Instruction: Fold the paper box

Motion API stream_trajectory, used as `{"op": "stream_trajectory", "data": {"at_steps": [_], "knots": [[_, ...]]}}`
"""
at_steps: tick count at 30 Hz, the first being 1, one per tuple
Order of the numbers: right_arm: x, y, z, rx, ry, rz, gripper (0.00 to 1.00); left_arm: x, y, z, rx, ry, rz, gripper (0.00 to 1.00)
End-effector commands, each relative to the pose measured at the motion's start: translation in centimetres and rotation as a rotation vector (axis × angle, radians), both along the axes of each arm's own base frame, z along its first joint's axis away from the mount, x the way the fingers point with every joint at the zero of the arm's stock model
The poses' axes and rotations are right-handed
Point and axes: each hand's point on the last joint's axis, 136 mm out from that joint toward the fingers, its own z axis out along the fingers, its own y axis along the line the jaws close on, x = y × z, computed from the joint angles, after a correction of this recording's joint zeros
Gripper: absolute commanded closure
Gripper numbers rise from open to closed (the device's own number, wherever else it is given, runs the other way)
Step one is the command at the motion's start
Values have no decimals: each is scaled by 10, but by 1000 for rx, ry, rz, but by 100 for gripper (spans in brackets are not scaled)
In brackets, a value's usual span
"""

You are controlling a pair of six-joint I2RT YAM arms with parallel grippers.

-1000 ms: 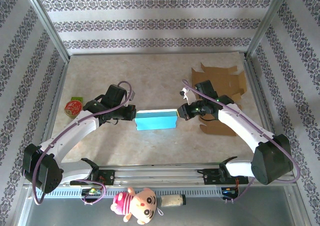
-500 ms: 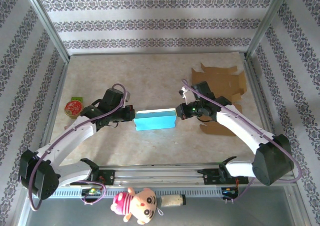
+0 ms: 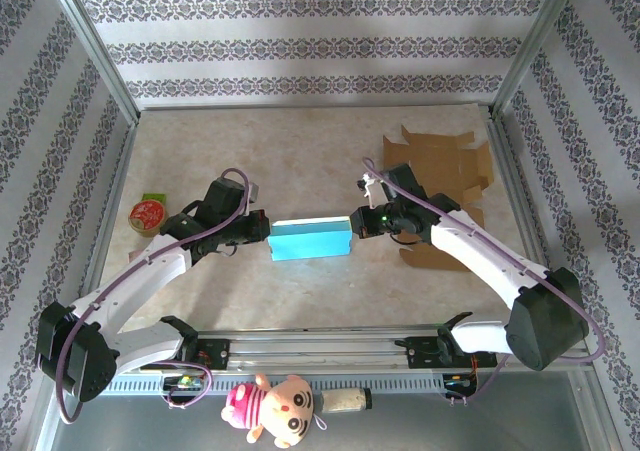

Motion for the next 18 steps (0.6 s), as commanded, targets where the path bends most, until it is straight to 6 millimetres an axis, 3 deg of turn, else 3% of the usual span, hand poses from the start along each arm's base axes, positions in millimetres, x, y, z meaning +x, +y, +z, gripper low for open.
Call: {"op": "stream_trajectory", "data": {"at_steps": [1,15,18], "knots": [[-20,-8,-28,-94,69,17,95,-22,7,-26,38,108,4,100],[-29,-14,-47,-233,15,71,92,-44,20,-57,138,197,31,100],[-29,-14,-42,-231,1,71,89,-44,24,-56,169,181,34,100]]}}
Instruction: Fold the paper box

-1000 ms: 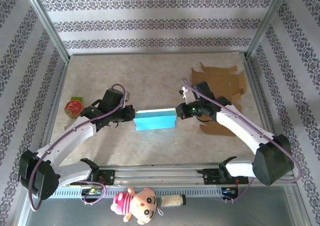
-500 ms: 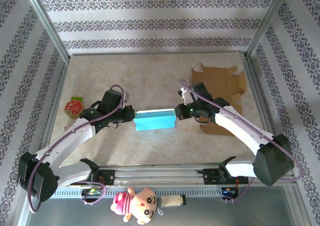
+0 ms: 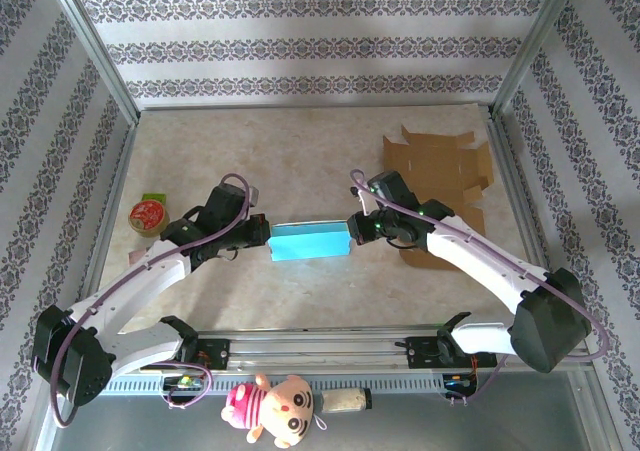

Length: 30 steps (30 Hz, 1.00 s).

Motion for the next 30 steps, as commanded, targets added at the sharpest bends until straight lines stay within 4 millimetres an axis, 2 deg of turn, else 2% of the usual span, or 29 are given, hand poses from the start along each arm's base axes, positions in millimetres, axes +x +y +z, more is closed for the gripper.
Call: {"op": "stream_trajectory", "data": {"at_steps": [1,8,16,19,21,25,30], "knots": [[-26,-13,-29,-96,97,27,88,-37,24,-49,146,189,20,100],[-25,-4,6,10,59,23,73,-37,21,-50,163,174,-6,100],[-18,-11,44,145,35,-43,53,-34,17,-44,176,149,-40,100],[-11,-11,58,188,19,-75,51,-32,16,-43,182,141,-47,100],[-4,-11,62,200,12,-112,50,-32,15,-43,185,138,-50,100],[13,-11,58,201,50,-206,51,-31,13,-42,188,133,-55,100],[17,-3,40,215,131,-239,63,-30,11,-42,190,129,-54,100]]}}
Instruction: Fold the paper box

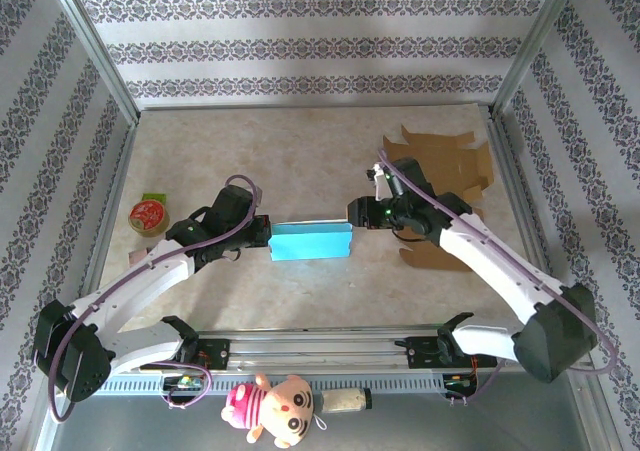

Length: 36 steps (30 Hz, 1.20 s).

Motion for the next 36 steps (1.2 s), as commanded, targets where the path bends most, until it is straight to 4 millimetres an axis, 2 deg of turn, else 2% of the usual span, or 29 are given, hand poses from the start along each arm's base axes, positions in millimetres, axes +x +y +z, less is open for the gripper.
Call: {"op": "stream_trajectory", "data": {"at_steps": [1,8,16,21,23,28,36], "knots": [[5,4,-6,18,42,-44,65,-34,11,-42,112,178,-41,100],[1,4,-25,-10,67,-33,76,-33,10,-41,120,176,-53,100],[-11,3,-46,-71,84,5,83,-34,6,-39,127,154,-81,100],[-16,-5,-55,-134,60,8,87,-33,8,-33,137,127,-80,85],[-17,-6,-56,-145,52,15,88,-33,8,-26,132,107,-78,78],[-17,-5,-55,-149,42,22,88,-29,12,-4,100,36,-43,66],[-15,-1,-54,-147,39,27,87,-26,0,24,-57,-72,-26,63]]}}
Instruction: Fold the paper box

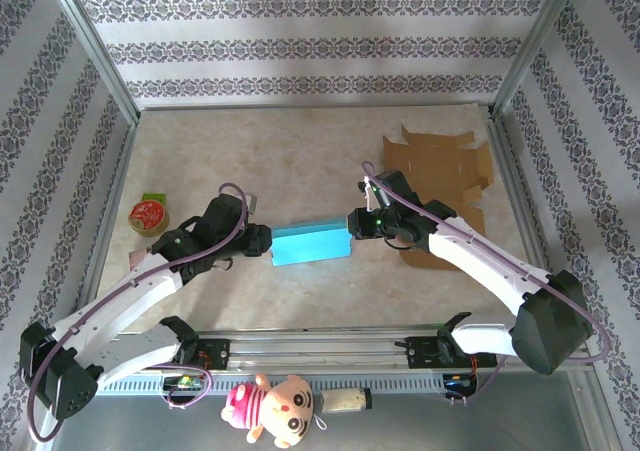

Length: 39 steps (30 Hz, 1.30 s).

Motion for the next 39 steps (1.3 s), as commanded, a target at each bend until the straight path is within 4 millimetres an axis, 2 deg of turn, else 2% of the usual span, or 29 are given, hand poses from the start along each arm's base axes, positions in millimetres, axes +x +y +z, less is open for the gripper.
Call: {"op": "stream_trajectory", "data": {"at_steps": [1,3,6,10,14,17,20,24,28,30,34,39], "knots": [[-8,-6,-18,-61,44,5,87,0,-9,10,-85,-31,13,63],[-9,-6,-19,-61,47,8,87,2,-4,11,-124,-20,98,63],[-10,-6,-17,-58,44,11,87,9,12,9,-202,15,317,63],[-12,-5,-17,-57,43,18,87,20,9,13,-402,-3,452,57],[-12,-3,-15,-54,42,23,87,32,-3,15,-504,-22,456,46],[-12,-3,-15,-55,43,26,87,37,-13,11,-509,-6,430,43],[-13,-3,-15,-56,43,28,87,36,-13,-1,-499,29,455,42],[-13,-5,-15,-64,39,22,86,28,-4,-20,-484,75,508,51],[-13,-6,-12,-66,36,19,84,14,7,-48,-450,145,568,68],[-14,-3,-7,-50,37,25,81,10,8,-56,-463,158,574,73],[-17,4,11,9,38,40,68,7,7,-61,-464,162,556,76],[-12,8,47,106,-3,23,53,9,2,-56,-434,151,500,76]]}}
